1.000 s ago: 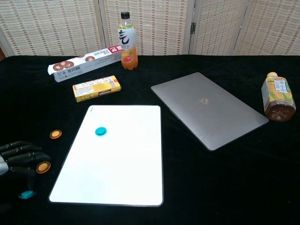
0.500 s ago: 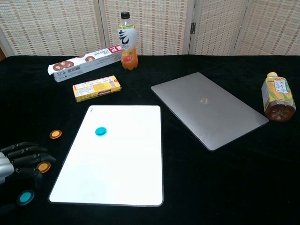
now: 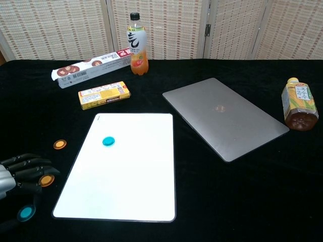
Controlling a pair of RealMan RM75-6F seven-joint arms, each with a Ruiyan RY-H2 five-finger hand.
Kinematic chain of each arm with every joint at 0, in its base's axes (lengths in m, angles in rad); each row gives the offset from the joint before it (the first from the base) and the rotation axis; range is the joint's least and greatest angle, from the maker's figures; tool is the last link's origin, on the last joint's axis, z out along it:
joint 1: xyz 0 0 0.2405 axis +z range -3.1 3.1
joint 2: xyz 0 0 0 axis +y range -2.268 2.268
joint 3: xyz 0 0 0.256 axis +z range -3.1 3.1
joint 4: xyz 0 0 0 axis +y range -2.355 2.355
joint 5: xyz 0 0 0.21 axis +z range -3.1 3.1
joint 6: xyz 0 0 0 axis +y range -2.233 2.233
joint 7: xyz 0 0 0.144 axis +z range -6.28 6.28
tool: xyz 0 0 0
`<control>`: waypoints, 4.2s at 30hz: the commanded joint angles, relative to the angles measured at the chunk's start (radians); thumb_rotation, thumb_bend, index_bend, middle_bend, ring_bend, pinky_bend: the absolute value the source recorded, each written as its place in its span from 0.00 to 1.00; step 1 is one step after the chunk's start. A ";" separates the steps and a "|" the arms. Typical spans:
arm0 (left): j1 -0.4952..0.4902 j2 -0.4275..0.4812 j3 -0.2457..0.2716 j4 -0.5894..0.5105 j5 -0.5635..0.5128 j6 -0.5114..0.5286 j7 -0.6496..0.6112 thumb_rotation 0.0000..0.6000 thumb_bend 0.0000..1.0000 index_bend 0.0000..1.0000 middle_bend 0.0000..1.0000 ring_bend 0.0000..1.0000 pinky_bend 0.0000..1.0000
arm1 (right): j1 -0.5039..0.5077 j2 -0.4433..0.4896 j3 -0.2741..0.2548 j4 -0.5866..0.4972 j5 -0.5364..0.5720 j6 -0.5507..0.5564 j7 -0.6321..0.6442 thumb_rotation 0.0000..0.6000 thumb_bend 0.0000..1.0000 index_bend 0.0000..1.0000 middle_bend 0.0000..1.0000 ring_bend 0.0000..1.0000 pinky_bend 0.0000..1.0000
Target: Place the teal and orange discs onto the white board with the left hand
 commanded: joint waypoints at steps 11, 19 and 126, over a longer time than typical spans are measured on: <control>-0.014 0.022 -0.024 -0.013 0.000 0.017 -0.040 1.00 0.38 0.52 0.18 0.08 0.00 | -0.003 0.001 0.001 -0.001 -0.001 0.003 0.000 1.00 0.32 0.00 0.00 0.00 0.00; -0.099 0.096 -0.106 -0.112 -0.025 -0.022 -0.065 1.00 0.38 0.51 0.18 0.07 0.00 | -0.007 -0.001 0.002 0.011 0.004 0.006 0.014 1.00 0.32 0.00 0.00 0.00 0.00; -0.271 -0.071 -0.223 0.107 -0.445 -0.294 -0.050 1.00 0.38 0.44 0.15 0.02 0.00 | 0.015 0.001 0.013 0.006 0.017 -0.023 0.005 1.00 0.32 0.00 0.00 0.00 0.00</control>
